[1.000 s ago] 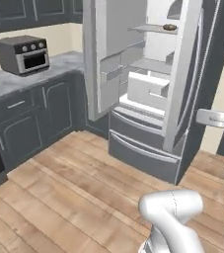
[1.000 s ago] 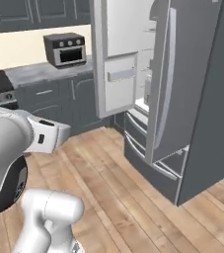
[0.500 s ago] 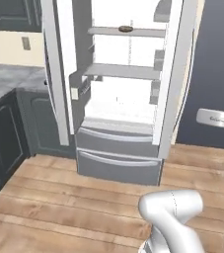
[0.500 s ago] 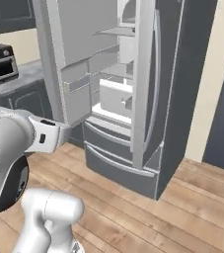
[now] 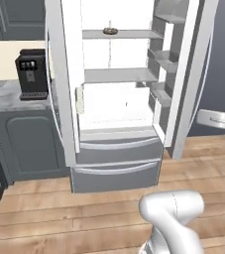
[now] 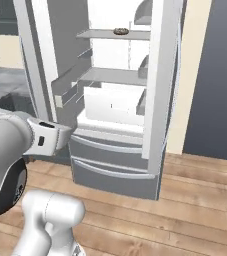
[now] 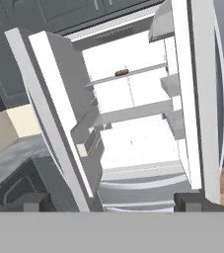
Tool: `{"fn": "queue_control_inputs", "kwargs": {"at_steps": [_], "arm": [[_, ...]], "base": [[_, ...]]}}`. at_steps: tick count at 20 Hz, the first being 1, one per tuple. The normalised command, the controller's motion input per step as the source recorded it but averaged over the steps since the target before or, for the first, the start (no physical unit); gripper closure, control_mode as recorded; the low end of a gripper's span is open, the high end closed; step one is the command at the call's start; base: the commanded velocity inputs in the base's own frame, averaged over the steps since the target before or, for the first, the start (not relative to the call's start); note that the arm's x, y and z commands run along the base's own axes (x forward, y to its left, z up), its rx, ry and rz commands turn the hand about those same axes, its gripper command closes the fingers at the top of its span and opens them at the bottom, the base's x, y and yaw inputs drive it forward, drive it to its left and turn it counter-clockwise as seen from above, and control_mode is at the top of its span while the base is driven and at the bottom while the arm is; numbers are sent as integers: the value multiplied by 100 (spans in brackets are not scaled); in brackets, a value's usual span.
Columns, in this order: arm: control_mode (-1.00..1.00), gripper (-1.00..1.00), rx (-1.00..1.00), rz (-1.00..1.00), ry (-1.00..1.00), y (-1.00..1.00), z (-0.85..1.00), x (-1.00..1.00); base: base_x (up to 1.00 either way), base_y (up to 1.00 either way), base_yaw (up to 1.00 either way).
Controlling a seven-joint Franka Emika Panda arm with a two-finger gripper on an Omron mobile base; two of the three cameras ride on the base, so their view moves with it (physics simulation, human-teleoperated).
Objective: Take the donut and cupcake from the fridge and place them on the empty tray on the dining counter.
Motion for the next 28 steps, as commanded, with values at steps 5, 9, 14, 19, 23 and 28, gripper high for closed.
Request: {"fn": "queue_control_inputs", "kwargs": {"at_steps": [5, 9, 14, 19, 23, 28], "arm": [[100, -100, 0, 0, 0, 0, 0, 0], [100, -100, 0, 0, 0, 0, 0, 0], [100, -100, 0, 0, 0, 0, 0, 0], [100, -100, 0, 0, 0, 0, 0, 0], [100, -100, 0, 0, 0, 0, 0, 0], [100, -100, 0, 0, 0, 0, 0, 0]], "base": [[24, 26, -21], [70, 5, -10], [98, 0, 3], [100, 2, 2], [100, 19, 1], [100, 22, 0]]}}
